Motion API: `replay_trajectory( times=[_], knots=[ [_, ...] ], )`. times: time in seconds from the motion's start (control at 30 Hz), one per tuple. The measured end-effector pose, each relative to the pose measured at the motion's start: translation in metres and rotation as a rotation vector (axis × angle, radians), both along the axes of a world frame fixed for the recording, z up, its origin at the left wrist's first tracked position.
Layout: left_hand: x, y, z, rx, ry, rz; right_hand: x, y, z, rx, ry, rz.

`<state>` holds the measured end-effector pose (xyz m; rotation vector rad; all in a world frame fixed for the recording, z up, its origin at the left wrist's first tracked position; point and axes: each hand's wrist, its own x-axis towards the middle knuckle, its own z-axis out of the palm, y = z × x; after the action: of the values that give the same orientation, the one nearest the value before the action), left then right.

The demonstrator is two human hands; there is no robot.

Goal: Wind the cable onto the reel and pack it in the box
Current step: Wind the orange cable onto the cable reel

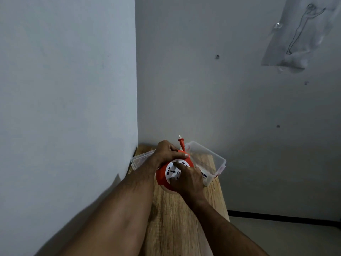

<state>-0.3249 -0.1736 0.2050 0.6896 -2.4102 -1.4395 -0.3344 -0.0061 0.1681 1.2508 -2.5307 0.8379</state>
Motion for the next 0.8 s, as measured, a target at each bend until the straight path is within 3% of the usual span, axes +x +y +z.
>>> replay_trajectory(
  times=[0.5,0.7,0.8],
  knots=[
    [0.005,-0.004,0.001,-0.007,-0.052,-0.046,0.013,-0.011,-0.009,-0.16,-0.165,-0.126],
    [0.017,-0.01,-0.007,0.085,0.003,0.022,-0.002,0.003,-0.017,-0.011,0.08,0.103],
    [0.022,-0.011,-0.011,0.126,0.029,0.045,-0.01,0.018,-0.026,-0.173,0.242,0.127]
  ],
)
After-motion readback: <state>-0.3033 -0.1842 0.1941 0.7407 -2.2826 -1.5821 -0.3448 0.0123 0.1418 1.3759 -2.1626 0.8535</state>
